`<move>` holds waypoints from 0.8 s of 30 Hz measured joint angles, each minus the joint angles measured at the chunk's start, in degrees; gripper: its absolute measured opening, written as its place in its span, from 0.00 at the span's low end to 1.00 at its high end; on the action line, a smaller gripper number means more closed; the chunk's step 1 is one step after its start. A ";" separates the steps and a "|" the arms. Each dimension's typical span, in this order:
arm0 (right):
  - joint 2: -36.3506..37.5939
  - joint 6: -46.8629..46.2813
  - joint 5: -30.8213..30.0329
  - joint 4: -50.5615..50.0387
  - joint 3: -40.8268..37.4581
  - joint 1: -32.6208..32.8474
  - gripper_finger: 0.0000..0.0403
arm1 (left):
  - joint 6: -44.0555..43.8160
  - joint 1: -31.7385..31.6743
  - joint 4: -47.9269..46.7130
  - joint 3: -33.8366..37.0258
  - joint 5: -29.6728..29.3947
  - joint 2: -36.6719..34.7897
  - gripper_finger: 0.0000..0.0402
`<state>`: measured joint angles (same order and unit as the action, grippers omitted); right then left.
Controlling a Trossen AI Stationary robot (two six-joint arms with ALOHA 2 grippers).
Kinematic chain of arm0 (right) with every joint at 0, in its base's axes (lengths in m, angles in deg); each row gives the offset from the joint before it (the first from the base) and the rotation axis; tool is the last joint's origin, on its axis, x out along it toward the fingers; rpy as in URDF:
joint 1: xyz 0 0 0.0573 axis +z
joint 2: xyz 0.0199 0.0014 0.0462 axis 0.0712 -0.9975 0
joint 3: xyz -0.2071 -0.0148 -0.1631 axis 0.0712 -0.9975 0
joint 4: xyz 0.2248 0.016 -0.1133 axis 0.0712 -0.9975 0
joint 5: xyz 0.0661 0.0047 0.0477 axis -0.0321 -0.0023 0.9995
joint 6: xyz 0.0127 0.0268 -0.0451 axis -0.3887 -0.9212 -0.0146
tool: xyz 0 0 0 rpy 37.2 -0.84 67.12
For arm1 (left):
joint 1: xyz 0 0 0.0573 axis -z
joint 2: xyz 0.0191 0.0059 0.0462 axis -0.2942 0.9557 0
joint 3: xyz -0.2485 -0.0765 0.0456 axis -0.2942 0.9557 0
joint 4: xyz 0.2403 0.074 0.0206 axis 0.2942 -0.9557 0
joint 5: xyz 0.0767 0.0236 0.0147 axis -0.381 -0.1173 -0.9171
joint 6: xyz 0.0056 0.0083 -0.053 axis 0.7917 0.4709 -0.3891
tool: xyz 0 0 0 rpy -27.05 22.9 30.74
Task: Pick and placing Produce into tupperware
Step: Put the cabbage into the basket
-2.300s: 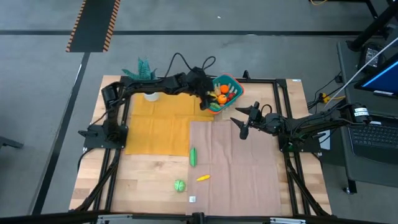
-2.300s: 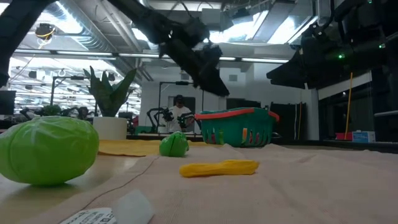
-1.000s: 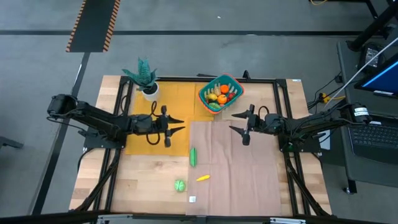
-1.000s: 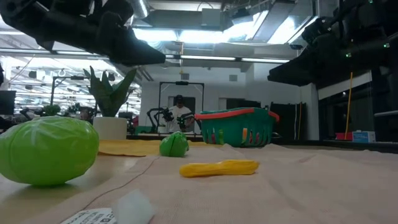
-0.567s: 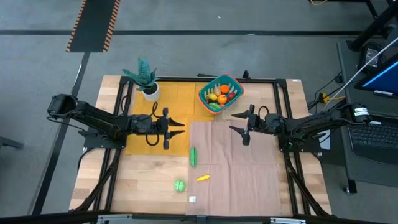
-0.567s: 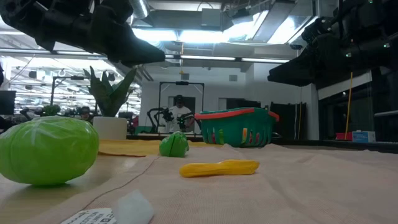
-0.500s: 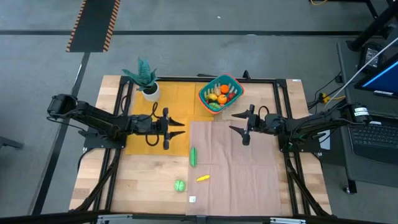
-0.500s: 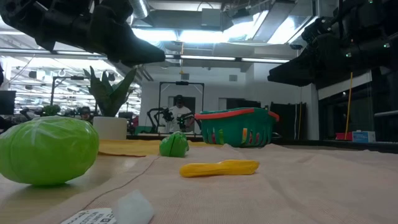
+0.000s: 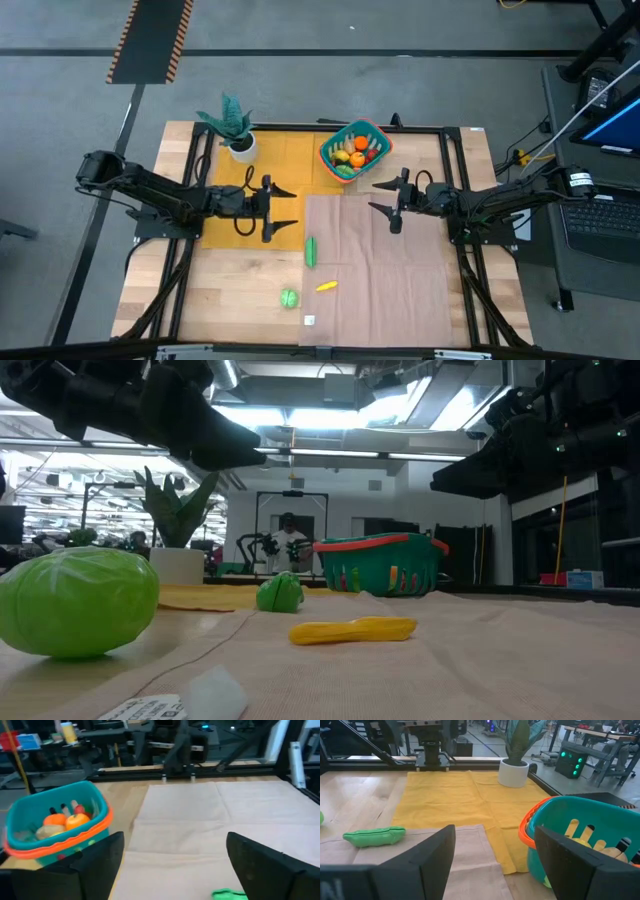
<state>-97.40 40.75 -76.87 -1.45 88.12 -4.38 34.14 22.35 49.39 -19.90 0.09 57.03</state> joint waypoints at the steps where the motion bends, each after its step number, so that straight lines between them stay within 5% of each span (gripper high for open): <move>1: 0.00 -0.02 0.00 0.00 0.00 0.00 0.67 | 0.13 0.37 0.02 0.00 0.12 0.02 0.86; 10: 0.00 0.09 0.00 -0.09 0.00 0.00 0.67 | 1.49 8.21 0.35 0.07 -0.01 -1.03 0.86; 24: 0.00 0.12 0.02 -0.07 0.00 4.07 0.67 | -2.87 27.94 4.52 0.04 -10.00 -1.51 0.86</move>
<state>-97.40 40.86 -76.85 -1.51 88.12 -0.30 31.26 50.29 53.91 -19.86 -9.91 55.52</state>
